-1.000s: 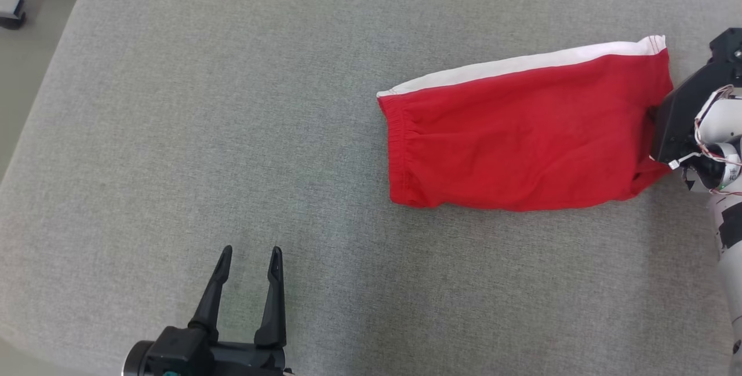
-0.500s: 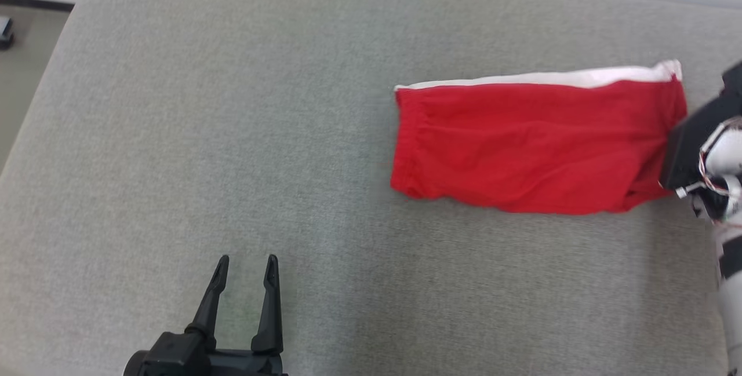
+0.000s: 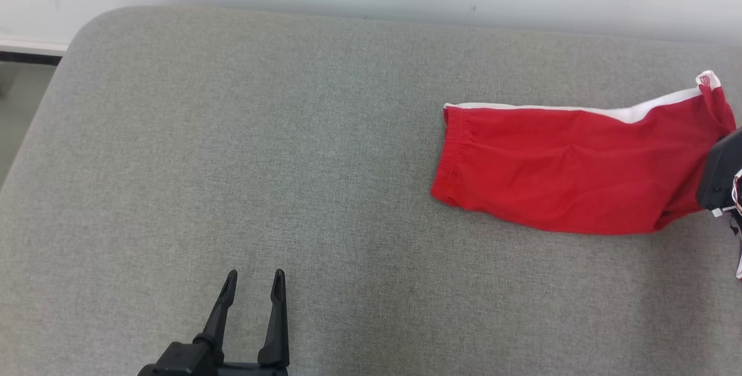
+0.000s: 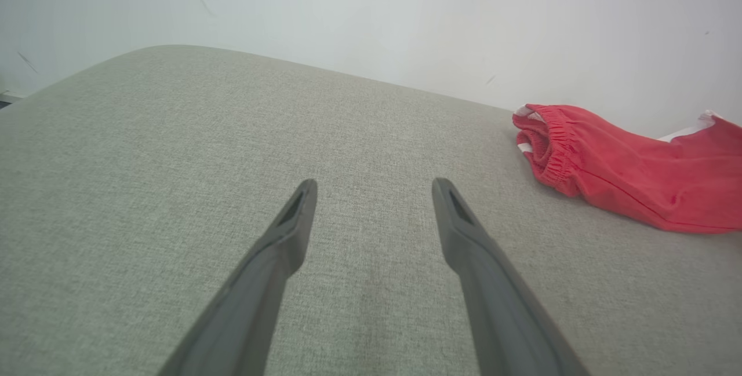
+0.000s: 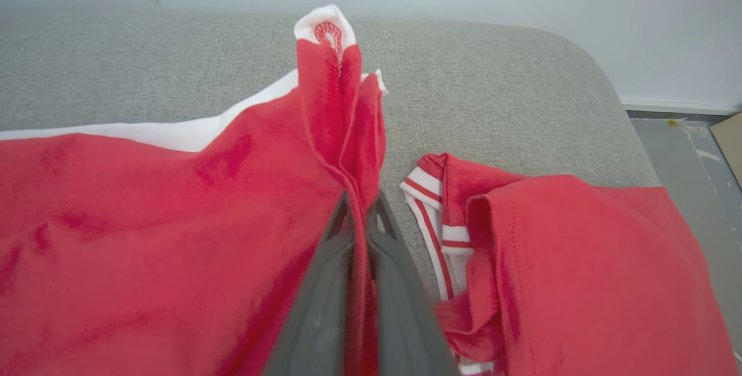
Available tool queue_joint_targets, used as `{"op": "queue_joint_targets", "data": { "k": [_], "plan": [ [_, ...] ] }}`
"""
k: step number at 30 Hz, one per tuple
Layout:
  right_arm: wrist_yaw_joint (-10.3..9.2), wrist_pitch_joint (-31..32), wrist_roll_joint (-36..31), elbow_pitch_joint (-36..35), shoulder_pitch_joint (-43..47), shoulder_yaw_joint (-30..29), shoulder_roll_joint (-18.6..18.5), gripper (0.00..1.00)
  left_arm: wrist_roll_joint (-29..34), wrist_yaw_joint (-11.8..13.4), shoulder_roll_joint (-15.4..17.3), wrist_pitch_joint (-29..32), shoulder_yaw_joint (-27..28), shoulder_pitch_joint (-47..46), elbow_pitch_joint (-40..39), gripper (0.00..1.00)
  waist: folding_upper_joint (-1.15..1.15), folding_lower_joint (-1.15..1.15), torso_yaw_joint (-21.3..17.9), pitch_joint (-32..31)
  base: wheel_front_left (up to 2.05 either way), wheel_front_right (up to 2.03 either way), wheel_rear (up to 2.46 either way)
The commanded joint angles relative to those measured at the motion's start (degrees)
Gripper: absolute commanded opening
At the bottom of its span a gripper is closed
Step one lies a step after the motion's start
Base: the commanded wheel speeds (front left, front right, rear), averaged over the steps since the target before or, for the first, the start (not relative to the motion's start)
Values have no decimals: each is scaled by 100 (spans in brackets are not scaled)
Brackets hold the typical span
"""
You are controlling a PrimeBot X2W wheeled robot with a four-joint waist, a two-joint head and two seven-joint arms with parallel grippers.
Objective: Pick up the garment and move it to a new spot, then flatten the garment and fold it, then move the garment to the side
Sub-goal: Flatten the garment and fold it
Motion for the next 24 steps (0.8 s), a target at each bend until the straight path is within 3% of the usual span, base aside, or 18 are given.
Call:
{"op": "queue_joint_targets", "data": {
  "k": [1, 11, 24],
  "plan": [
    [-15, 42, -26, -99, 69, -25, 68, 0, -26, 17, -4, -15, -1, 64, 9, 100, 0, 0, 18, -79, 0, 0, 0],
    [-15, 524, 102, -675, 5, 171, 544, 0, -107, 44, -4, -15, -26, 168, 20, 100, 0, 0, 121, -238, 0, 0, 0],
    [-15, 942, 368, -491, -585, 1529, 1307, 0, -208, 82, -4, -15, -138, 142, 22, 100, 0, 0, 338, -183, 0, 0, 0]
  ]
}}
